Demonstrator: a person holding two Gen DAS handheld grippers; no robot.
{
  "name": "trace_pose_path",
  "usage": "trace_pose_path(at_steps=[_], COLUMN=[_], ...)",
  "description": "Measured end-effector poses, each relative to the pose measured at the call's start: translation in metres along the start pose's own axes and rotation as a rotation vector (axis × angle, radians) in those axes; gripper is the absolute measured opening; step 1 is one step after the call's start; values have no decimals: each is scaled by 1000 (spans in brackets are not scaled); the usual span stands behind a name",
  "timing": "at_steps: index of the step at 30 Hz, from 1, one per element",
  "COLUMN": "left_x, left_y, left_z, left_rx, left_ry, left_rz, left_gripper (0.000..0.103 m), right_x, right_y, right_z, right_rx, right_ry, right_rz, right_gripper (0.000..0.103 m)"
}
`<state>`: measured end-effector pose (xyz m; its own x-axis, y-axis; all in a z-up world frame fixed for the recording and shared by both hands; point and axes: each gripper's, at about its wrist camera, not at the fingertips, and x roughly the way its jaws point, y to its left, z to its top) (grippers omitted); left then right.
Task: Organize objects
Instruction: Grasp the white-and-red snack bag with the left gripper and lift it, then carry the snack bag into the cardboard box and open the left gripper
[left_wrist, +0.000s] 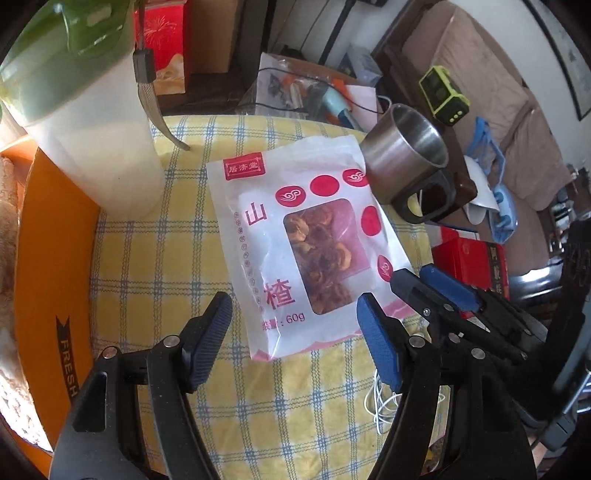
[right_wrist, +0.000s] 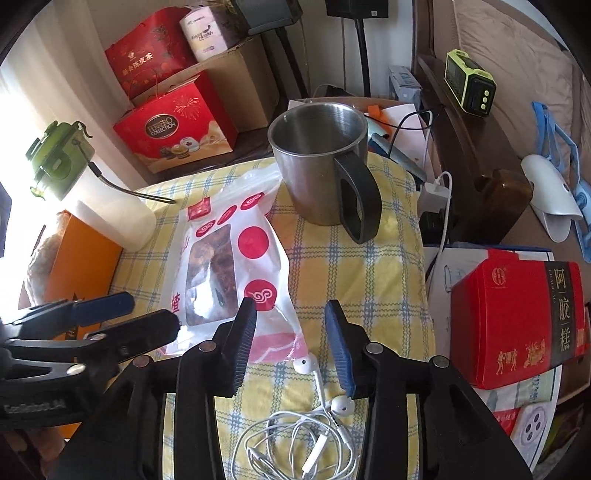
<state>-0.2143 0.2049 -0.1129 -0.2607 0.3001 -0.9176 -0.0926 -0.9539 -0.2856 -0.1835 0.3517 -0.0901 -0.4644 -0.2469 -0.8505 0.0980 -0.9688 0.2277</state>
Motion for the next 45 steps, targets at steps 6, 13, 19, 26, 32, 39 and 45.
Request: trace_pose_path(at_steps=[6, 13, 19, 26, 32, 39, 45], left_x=[18, 26, 29, 12, -31, -91, -148], left_y=[22, 35, 36, 35, 27, 24, 37], left_z=[3, 3, 4, -2, -19, -40, -60], left_rx=[-105, -146, -148, -146, -82, -21, 23], left_ry=[30, 43, 53, 45, -18, -110, -206], left_rz=[-77, -123, -151, -186, -237, -299, -330], left_gripper=[67, 58, 40, 27, 27, 27, 27], right_x=[10, 10, 15, 8, -23, -76, -121], right_y=[0, 8, 18, 20, 32, 54, 87], right_z=[3, 1, -2, -4, -13, -27, -42], right_rx=[-2, -47, -96, -95, -108, -118, -130], right_ry=[5, -11, -8, -25, -87, -176, -268], right_rz=[10, 9, -7, -4, -7, -9, -1], right_gripper=[40, 40, 38, 27, 26, 26, 26])
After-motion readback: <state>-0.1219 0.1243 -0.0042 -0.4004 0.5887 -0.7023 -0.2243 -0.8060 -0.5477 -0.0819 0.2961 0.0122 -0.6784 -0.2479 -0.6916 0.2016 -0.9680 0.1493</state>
